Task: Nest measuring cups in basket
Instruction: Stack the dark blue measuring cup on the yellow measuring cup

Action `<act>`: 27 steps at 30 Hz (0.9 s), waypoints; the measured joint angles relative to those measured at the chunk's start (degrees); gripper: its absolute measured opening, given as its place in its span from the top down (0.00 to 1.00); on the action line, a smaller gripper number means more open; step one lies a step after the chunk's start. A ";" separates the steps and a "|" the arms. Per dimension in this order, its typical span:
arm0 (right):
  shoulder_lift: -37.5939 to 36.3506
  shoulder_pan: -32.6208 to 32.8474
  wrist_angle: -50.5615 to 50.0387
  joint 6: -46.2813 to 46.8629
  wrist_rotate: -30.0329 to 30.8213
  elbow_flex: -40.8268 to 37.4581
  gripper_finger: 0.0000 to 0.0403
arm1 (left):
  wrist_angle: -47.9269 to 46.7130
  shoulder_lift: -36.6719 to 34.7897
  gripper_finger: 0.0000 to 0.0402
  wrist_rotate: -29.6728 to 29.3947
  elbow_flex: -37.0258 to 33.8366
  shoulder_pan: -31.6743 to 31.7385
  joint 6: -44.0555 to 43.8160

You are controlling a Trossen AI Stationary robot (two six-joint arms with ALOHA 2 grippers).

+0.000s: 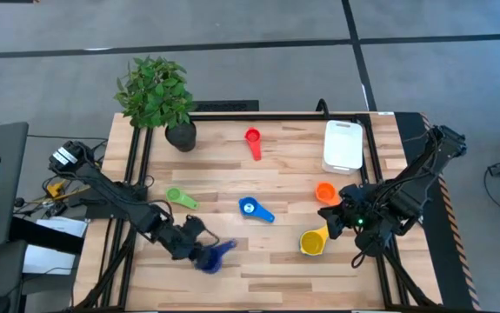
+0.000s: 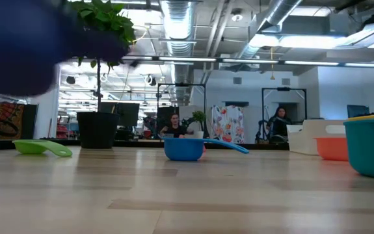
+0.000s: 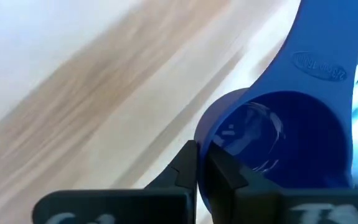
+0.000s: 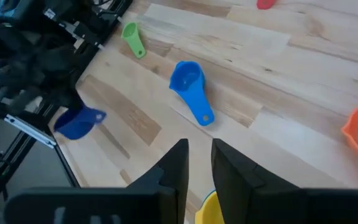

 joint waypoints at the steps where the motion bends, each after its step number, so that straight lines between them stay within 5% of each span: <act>1: 0.00 0.00 -0.41 0.79 -0.02 0.00 0.78 | -0.14 -0.01 0.99 -2.83 1.19 0.56 -1.40; 6: -0.12 0.09 -2.25 3.77 -0.61 0.00 0.82 | -0.43 2.74 1.00 -11.25 6.86 4.44 -2.20; 19: -4.38 2.70 -5.23 4.90 -6.23 0.00 0.87 | -5.10 23.63 1.00 -11.56 32.80 12.91 5.65; 27: -8.44 4.61 -14.83 7.46 -6.30 0.00 0.87 | -3.58 30.27 1.00 -18.56 41.68 16.94 8.21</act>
